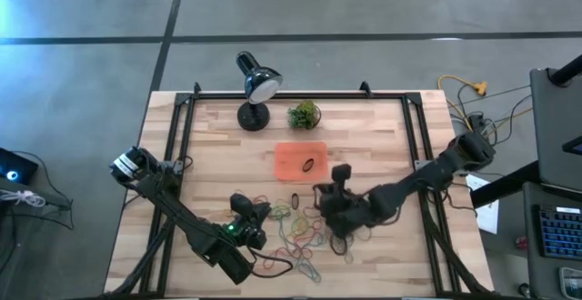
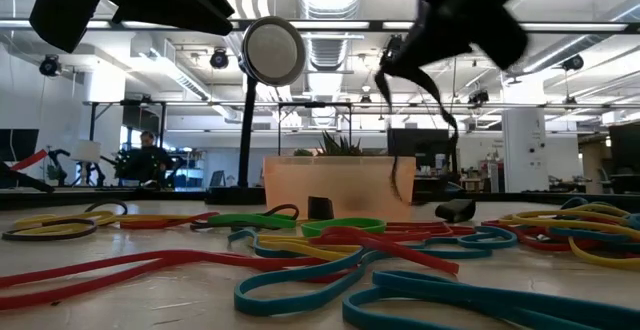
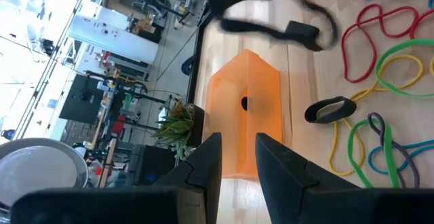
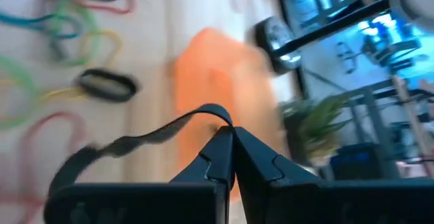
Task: Pick and place rubber bands into bin
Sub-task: Put the black rubber band into the orange bin
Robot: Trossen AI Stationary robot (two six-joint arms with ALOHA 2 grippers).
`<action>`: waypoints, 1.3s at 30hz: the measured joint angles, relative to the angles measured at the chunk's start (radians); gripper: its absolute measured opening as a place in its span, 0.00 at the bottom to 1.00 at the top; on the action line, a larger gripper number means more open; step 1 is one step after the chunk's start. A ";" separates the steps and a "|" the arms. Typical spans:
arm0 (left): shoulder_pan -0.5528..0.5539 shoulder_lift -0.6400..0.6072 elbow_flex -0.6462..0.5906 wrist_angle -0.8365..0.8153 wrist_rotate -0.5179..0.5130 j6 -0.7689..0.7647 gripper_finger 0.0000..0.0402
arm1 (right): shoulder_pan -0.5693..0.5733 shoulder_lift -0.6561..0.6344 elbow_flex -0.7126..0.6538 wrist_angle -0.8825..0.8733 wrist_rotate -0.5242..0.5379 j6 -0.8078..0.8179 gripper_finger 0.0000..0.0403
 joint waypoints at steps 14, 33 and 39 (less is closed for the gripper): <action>0.000 0.000 0.000 -0.003 0.000 0.000 0.19 | -0.300 0.000 0.141 0.004 -0.062 -0.218 0.02; 0.000 0.000 -0.006 -0.009 0.007 0.000 0.19 | -0.499 0.053 0.028 0.102 -0.562 -0.121 0.05; 0.000 0.000 -0.008 -0.009 0.008 0.000 0.19 | -0.503 0.053 0.021 0.100 -0.626 -0.109 0.15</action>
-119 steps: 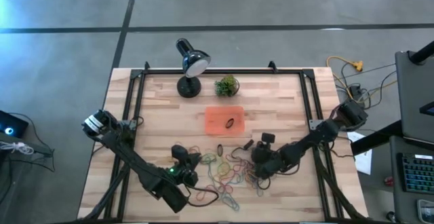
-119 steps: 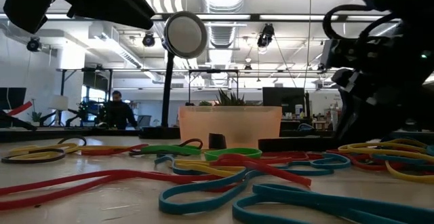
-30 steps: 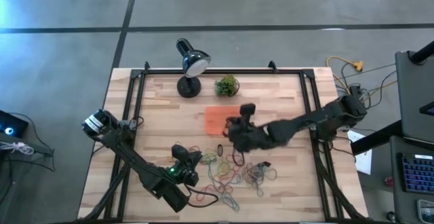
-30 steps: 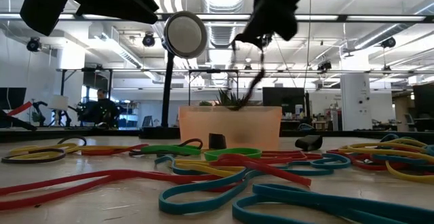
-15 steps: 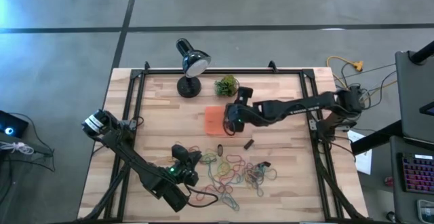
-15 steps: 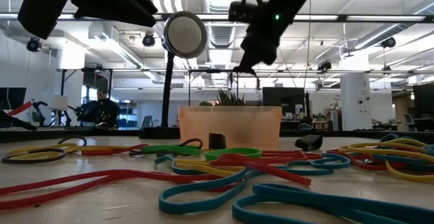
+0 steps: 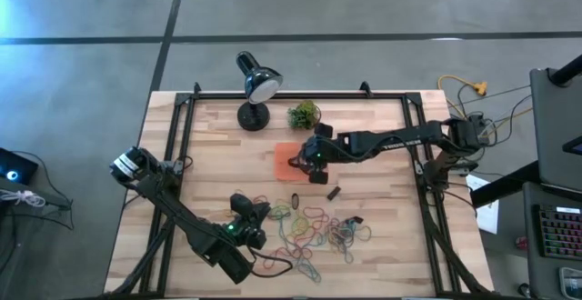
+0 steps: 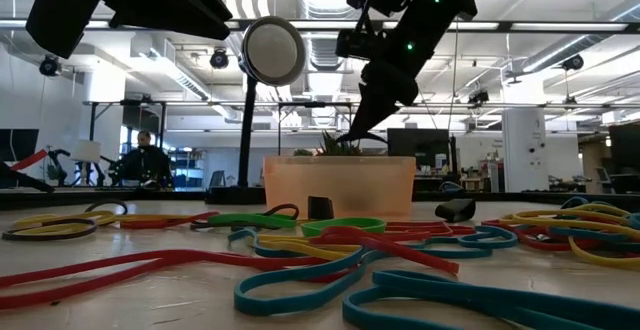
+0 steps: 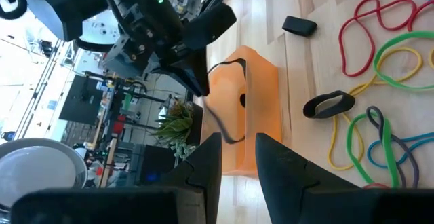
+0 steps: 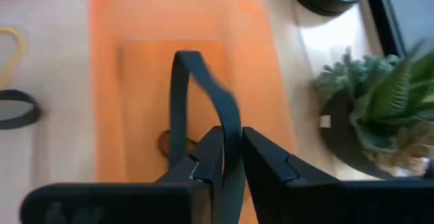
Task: Pick and place rubber bands into bin
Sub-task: Put the black rubber band into the orange bin, then put the violet rubber band into the orange bin
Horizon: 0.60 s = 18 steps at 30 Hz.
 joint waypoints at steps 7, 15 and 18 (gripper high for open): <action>0.000 0.000 -0.002 0.000 0.000 0.000 0.19 | 0.000 -0.004 0.006 -0.001 0.000 0.009 0.28; 0.000 0.000 -0.010 0.000 0.060 -0.001 0.19 | 0.008 -0.038 0.006 -0.020 -0.003 -0.009 0.36; 0.000 0.000 -0.024 -0.002 0.144 -0.001 0.19 | 0.034 -0.064 0.005 -0.025 -0.046 -0.010 0.37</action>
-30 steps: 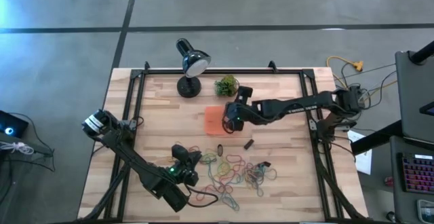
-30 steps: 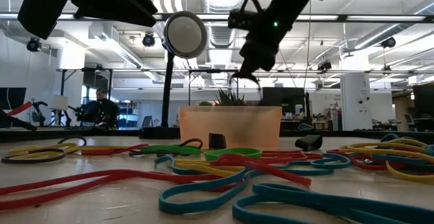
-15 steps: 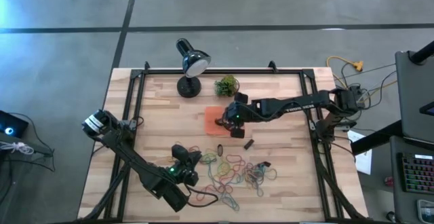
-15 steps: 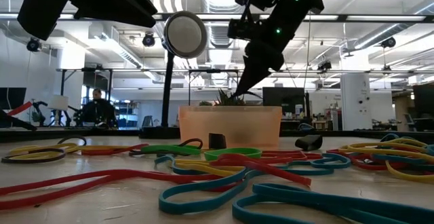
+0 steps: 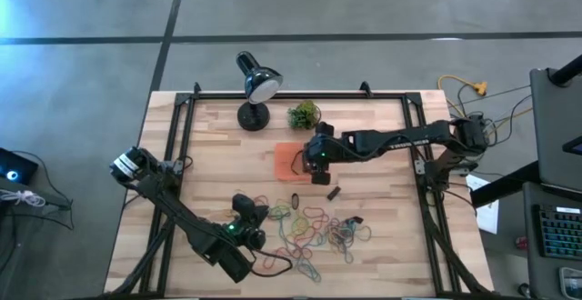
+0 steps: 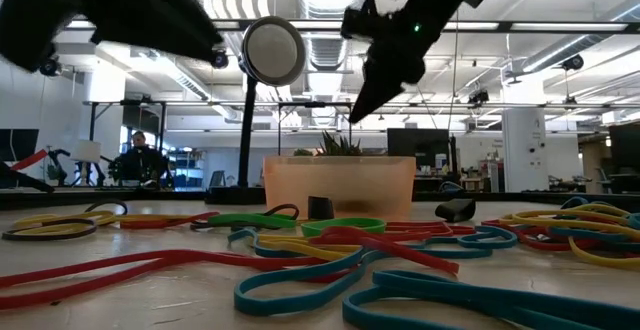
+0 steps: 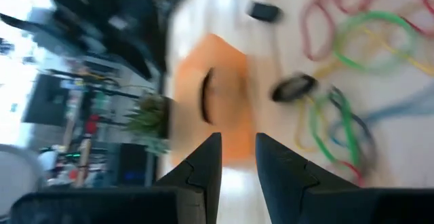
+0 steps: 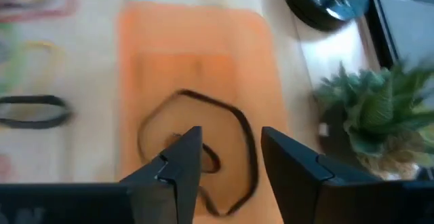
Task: Pick and place rubber bands into bin
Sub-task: Put the violet rubber band into the orange bin
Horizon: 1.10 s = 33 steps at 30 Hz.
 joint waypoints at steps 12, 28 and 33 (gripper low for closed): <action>0.000 -0.001 -0.073 -0.276 0.270 -0.293 0.19 | 0.229 -0.094 -0.101 -0.014 -0.125 0.048 0.32; 0.000 -0.002 -0.131 -0.274 0.389 -0.575 0.19 | 0.522 -0.138 -0.216 0.300 -0.008 0.096 0.27; 0.005 -0.002 -0.175 -0.143 0.389 -0.551 0.19 | 0.539 -0.139 -0.222 0.311 0.043 0.095 0.26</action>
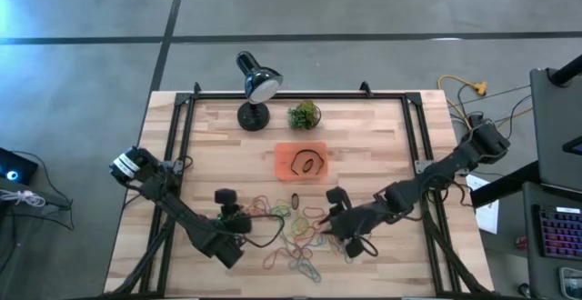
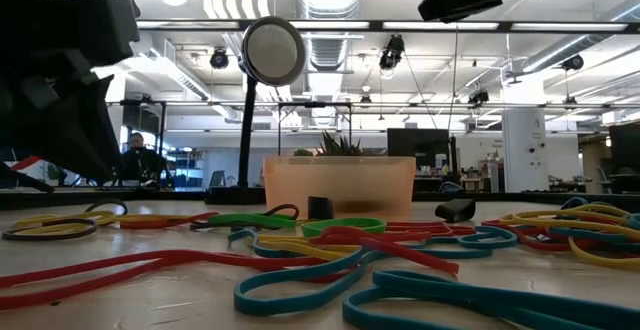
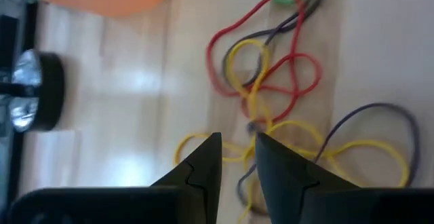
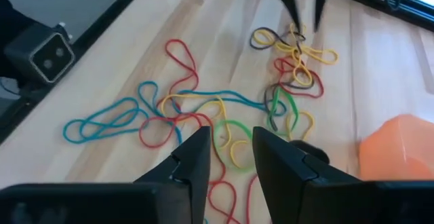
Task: Pick and place rubber bands into bin
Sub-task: Put the violet rubber band into the orange bin
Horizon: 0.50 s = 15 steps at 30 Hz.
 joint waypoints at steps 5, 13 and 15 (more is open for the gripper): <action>0.013 0.000 -0.032 0.068 0.001 0.055 0.19 | 0.000 0.000 -0.005 -0.001 0.001 0.007 0.24; 0.030 0.000 -0.071 0.132 0.018 0.055 0.19 | 0.001 0.000 -0.008 0.000 0.001 0.009 0.21; 0.036 0.000 -0.087 0.152 0.034 0.055 0.19 | 0.001 0.001 -0.008 0.000 0.001 0.009 0.21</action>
